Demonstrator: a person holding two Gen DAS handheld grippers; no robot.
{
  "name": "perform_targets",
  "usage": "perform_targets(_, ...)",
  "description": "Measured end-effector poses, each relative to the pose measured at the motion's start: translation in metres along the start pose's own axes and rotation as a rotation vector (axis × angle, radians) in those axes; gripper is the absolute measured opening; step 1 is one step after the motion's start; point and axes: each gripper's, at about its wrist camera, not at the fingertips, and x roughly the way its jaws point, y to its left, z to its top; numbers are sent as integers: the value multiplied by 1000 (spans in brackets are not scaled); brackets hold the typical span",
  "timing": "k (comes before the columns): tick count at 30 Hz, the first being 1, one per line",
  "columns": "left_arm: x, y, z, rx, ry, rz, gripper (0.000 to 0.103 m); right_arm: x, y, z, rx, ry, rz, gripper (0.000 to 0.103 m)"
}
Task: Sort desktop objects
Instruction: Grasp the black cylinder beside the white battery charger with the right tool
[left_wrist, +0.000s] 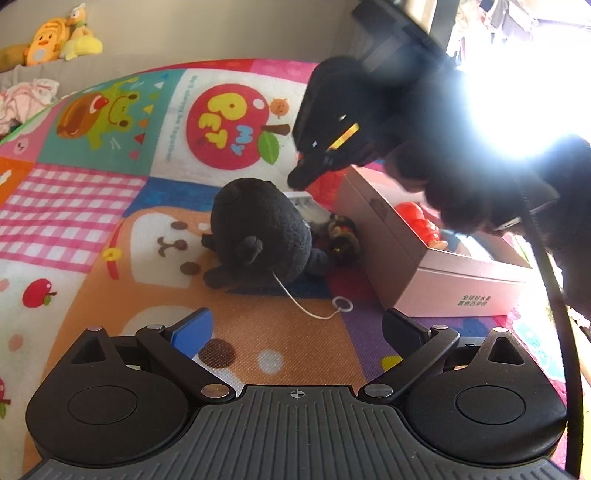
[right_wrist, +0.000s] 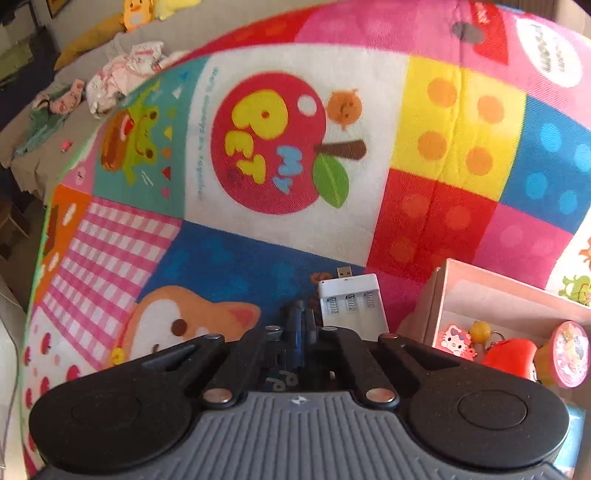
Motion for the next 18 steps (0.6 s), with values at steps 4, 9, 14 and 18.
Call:
perform_targets(4,1,-1,0,4,4,4,101,-36,-5,-5,-22,-31,35,0)
perform_targets(9,2,-4,0,15,11,19,101,-10,1,-4,-22,23,30,7)
perform_targets(14,2,-6,-1,24,9,12,101,41,10,0,-21,92,15,19)
perform_targets(18,3,-3,0,6,15,0,101,71,21,6,-33,132,29,29)
